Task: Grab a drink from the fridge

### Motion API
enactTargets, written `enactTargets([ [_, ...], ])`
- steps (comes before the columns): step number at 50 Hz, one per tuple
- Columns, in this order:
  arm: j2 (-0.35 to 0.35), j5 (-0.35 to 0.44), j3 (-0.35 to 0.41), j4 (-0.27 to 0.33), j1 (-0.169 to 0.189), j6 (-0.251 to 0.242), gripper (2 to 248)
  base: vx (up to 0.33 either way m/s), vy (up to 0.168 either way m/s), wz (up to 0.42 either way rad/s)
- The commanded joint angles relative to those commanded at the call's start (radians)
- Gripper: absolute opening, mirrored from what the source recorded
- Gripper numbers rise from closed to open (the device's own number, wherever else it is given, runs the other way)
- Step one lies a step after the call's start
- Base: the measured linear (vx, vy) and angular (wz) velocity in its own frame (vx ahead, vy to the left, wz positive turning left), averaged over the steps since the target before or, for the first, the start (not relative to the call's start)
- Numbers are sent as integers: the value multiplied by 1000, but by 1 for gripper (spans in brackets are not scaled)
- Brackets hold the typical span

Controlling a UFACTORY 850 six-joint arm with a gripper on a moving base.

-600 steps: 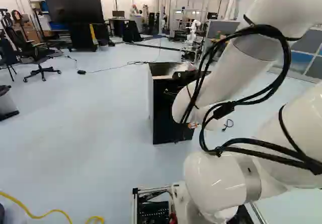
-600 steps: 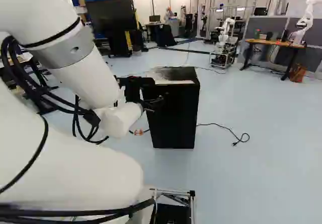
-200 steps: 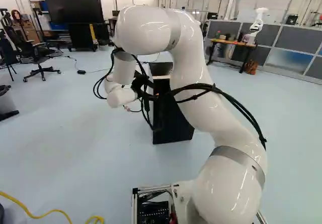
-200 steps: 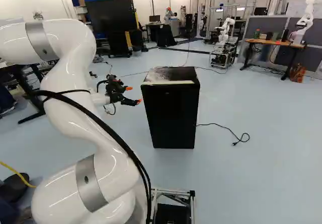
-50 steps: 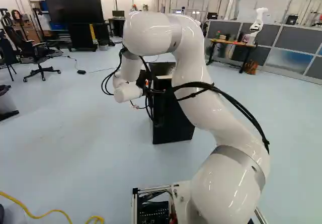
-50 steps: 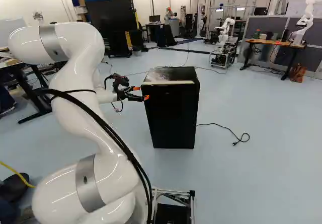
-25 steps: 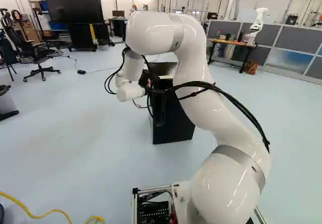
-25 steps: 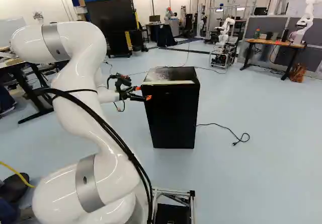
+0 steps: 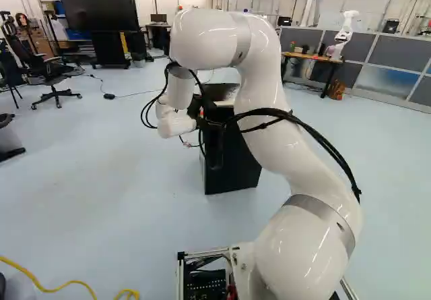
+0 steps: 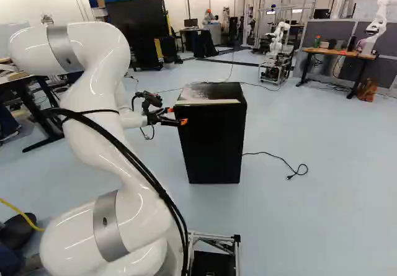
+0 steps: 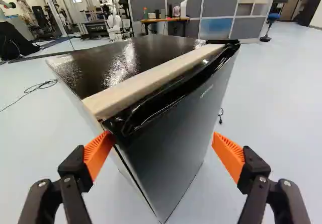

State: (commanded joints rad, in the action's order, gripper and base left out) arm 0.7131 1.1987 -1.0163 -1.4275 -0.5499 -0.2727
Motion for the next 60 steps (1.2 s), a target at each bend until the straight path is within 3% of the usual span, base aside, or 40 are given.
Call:
enactTargets([
  [31, -103, 0, 184, 0, -74, 0, 247, 0, 0, 0],
  [60, -111, 1, 197, 0, -80, 0, 247, 0, 0, 0],
])
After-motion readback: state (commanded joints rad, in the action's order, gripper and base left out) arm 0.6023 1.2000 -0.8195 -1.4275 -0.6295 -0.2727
